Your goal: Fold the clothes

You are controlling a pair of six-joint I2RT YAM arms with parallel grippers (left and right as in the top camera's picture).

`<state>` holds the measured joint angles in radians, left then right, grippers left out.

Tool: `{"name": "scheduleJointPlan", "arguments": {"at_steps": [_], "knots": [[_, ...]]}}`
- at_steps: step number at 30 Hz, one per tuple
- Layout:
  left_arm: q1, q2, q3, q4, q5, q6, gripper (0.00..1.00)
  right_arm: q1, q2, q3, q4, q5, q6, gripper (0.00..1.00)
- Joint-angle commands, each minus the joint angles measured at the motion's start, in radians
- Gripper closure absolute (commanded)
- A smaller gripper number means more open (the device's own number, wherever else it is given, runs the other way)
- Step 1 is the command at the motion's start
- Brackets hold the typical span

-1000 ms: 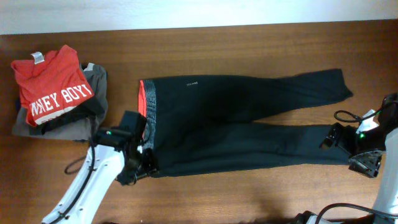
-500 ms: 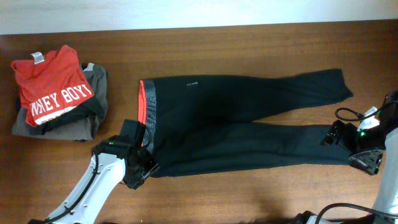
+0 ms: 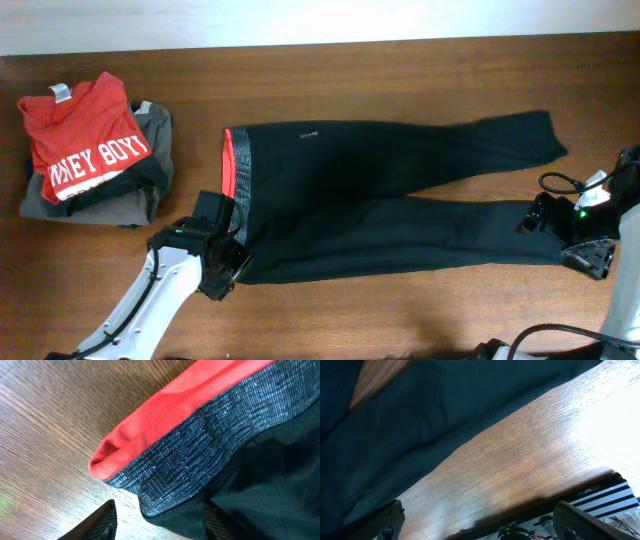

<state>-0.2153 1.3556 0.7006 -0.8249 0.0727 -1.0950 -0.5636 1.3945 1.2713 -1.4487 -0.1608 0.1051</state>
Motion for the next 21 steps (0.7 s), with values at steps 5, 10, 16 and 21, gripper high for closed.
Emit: {"name": "scheduleJointPlan", "arguments": {"at_steps": [5, 10, 16, 21], "knots": [[0.007, -0.016, -0.045, 0.021, -0.047, -0.124, 0.46, -0.006, 0.003, -0.005, 0.003, -0.013, 0.003, 0.01], [0.007, -0.015, -0.064, 0.029, -0.048, -0.124, 0.47, -0.006, 0.003, -0.005, 0.003, -0.012, 0.003, 0.01], [0.007, -0.015, -0.09, 0.046, -0.071, -0.124, 0.53, -0.006, 0.003, -0.005, 0.003, -0.012, 0.003, 0.01], [0.007, -0.015, -0.164, 0.177, -0.073, -0.124, 0.63, -0.006, 0.003, -0.005, 0.003, -0.012, 0.003, 0.01]]}}
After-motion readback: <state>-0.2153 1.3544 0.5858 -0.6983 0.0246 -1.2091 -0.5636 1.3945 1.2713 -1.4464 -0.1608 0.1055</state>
